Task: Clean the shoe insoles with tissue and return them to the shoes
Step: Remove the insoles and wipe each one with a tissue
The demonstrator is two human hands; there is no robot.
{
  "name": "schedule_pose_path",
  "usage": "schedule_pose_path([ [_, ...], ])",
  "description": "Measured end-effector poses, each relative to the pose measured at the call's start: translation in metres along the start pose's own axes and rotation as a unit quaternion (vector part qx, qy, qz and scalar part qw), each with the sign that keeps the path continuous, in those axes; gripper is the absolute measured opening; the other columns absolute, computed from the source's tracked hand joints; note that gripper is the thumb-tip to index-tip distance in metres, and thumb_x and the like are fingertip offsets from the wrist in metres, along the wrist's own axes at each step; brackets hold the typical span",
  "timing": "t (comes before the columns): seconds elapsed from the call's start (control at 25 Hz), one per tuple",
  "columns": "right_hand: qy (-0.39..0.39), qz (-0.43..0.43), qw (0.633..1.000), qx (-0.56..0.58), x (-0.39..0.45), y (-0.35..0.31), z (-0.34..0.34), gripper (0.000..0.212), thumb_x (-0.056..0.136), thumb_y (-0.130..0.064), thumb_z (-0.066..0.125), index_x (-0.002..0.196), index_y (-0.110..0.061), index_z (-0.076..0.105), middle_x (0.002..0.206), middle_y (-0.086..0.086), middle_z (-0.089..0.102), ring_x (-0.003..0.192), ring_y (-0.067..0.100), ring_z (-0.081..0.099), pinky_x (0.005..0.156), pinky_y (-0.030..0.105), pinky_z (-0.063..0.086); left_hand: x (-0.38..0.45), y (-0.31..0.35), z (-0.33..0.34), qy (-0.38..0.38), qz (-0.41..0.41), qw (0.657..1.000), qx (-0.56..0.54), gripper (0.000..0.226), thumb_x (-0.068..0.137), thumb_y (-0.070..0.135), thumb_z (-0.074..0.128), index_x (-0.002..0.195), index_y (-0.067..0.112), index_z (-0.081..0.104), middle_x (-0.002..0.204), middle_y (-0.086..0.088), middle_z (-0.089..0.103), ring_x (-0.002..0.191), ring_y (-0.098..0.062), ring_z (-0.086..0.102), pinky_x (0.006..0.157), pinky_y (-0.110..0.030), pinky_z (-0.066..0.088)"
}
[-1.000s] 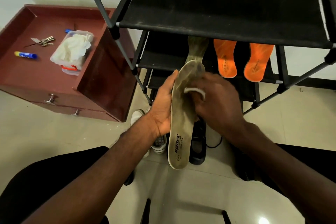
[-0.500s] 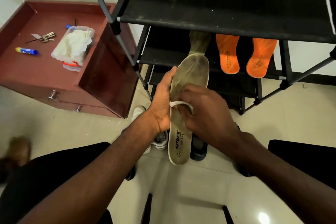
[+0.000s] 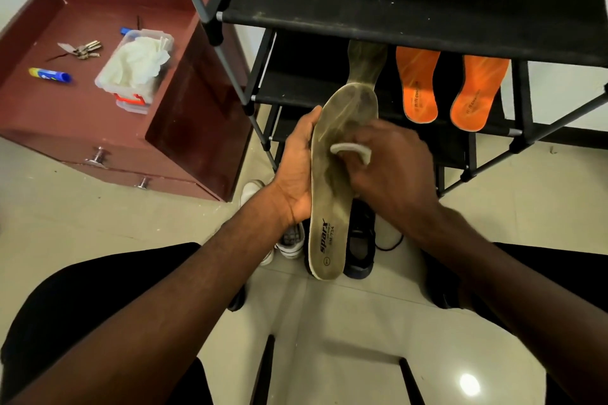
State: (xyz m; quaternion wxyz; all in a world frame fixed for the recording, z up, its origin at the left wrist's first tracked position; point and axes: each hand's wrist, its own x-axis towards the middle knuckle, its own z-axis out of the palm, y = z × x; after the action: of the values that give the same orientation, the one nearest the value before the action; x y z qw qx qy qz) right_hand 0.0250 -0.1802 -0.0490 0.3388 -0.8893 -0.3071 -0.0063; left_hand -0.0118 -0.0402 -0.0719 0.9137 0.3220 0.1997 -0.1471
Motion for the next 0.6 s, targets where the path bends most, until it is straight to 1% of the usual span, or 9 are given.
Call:
schedule_pose_path([
  [0.08,-0.06,-0.05,0.997,0.022,-0.013,-0.015,0.009,0.013,0.091,-0.019,0.073,0.103,-0.022,0.078,0.096,-0.007,0.071,0.079,0.009,0.065,0.065,0.025,0.053,-0.001,0.0,-0.002,0.015,-0.01,1.0,-0.003,0.06,0.099,0.063,0.049,0.112,0.009,0.071,0.098,-0.009,0.07,0.095,-0.023,0.067,0.092,-0.039,0.051],
  [0.12,-0.071,-0.061,0.996,0.009,-0.015,-0.014,0.008,0.014,0.09,-0.019,0.073,0.103,-0.023,0.078,0.097,-0.007,0.071,0.08,0.01,0.065,0.064,0.025,0.051,-0.001,-0.002,-0.003,0.02,-0.013,1.0,-0.008,0.059,0.099,0.063,0.05,0.109,0.01,0.072,0.096,-0.009,0.069,0.093,-0.023,0.067,0.092,-0.039,0.051],
  [0.24,0.007,-0.014,0.998,-0.058,0.0,0.005,-0.003,0.014,0.094,-0.021,0.07,0.105,-0.026,0.077,0.102,-0.008,0.072,0.092,0.015,0.062,0.07,0.028,0.048,0.0,-0.005,0.001,0.001,-0.013,1.0,-0.012,0.056,0.1,0.061,0.049,0.123,0.012,0.066,0.109,-0.009,0.067,0.104,-0.023,0.063,0.105,-0.042,0.043],
  [0.28,0.004,-0.001,0.999,-0.053,0.002,0.006,-0.003,0.013,0.094,-0.021,0.07,0.104,-0.025,0.077,0.101,-0.007,0.072,0.093,0.016,0.06,0.072,0.03,0.049,0.0,-0.004,0.002,-0.005,-0.011,1.0,-0.013,0.056,0.1,0.06,0.049,0.123,0.012,0.066,0.109,-0.009,0.067,0.104,-0.023,0.063,0.104,-0.041,0.044],
  [0.36,-0.054,-0.035,0.998,-0.002,-0.006,-0.005,0.006,0.01,0.091,-0.02,0.071,0.098,-0.022,0.078,0.095,-0.007,0.072,0.089,0.013,0.058,0.074,0.034,0.052,-0.001,-0.001,-0.001,0.0,-0.015,1.0,-0.017,0.056,0.1,0.06,0.049,0.113,0.01,0.07,0.1,-0.008,0.068,0.094,-0.021,0.066,0.093,-0.038,0.05],
  [0.44,-0.081,-0.063,0.994,-0.024,-0.015,-0.011,0.009,0.01,0.089,-0.021,0.073,0.097,-0.024,0.078,0.094,-0.008,0.072,0.088,0.01,0.053,0.073,0.036,0.049,-0.002,-0.001,-0.003,0.007,-0.02,0.999,-0.03,0.055,0.1,0.06,0.049,0.109,0.01,0.071,0.094,-0.007,0.069,0.088,-0.021,0.066,0.087,-0.038,0.051],
  [0.52,-0.019,-0.041,0.997,-0.068,-0.005,0.001,0.005,0.01,0.089,-0.022,0.074,0.098,-0.026,0.078,0.094,-0.008,0.073,0.087,0.011,0.046,0.073,0.037,0.043,-0.001,-0.002,-0.002,0.006,-0.017,0.999,-0.03,0.055,0.102,0.06,0.046,0.116,0.012,0.069,0.099,-0.007,0.07,0.094,-0.021,0.067,0.091,-0.037,0.051],
  [0.56,-0.002,-0.027,0.998,-0.06,-0.002,0.003,0.004,0.01,0.089,-0.02,0.074,0.098,-0.025,0.078,0.093,-0.007,0.074,0.087,0.012,0.047,0.073,0.037,0.043,0.0,-0.001,-0.002,0.005,-0.014,0.999,-0.03,0.055,0.102,0.059,0.046,0.117,0.012,0.069,0.101,-0.007,0.07,0.096,-0.021,0.067,0.092,-0.037,0.051],
  [0.6,-0.011,-0.023,0.999,-0.026,-0.002,0.002,0.004,0.011,0.089,-0.018,0.074,0.097,-0.023,0.079,0.092,-0.007,0.074,0.087,0.012,0.05,0.074,0.037,0.046,0.0,0.0,-0.002,0.004,-0.01,0.999,-0.03,0.055,0.102,0.059,0.046,0.115,0.011,0.07,0.101,-0.007,0.07,0.096,-0.021,0.067,0.091,-0.037,0.052],
])
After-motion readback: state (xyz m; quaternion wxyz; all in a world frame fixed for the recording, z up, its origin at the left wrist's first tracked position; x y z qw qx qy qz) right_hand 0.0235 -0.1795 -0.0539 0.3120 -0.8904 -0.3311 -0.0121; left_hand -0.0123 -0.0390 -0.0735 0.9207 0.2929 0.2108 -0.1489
